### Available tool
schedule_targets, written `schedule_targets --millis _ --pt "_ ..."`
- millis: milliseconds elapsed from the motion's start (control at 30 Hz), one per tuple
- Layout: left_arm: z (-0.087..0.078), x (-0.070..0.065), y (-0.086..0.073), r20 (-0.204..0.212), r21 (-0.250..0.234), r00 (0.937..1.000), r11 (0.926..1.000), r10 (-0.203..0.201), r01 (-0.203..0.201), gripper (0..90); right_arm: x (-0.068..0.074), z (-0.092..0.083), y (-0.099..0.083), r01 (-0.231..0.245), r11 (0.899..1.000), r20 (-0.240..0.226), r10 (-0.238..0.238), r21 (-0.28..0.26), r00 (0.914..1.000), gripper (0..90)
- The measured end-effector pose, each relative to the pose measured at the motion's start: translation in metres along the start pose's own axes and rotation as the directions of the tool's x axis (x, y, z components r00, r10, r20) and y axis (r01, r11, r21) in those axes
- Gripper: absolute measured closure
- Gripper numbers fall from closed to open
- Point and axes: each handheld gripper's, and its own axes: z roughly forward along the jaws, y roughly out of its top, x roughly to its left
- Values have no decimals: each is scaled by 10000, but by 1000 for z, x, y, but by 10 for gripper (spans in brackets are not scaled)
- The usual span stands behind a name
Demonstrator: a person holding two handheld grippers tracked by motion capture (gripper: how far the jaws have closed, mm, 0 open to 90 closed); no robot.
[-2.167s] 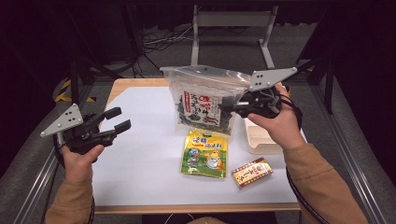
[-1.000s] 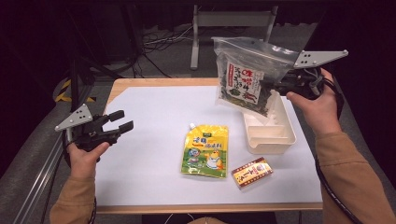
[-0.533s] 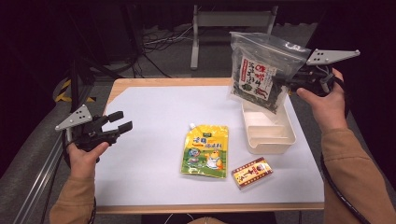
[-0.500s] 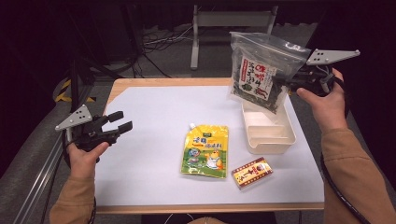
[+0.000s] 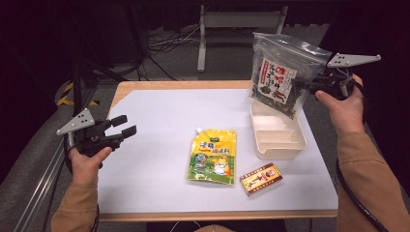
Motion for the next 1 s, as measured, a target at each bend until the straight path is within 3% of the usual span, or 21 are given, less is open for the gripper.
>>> schedule_targets --millis 400,1000 --pt "0 1 -1 88 22 9999 10000 -75 75 416 -16 10 -24 -640 9973 258 631 368 9977 769" --pt "2 1 -2 174 109 9998 9999 -98 97 412 -23 18 -43 -759 9963 624 733 410 9954 764"
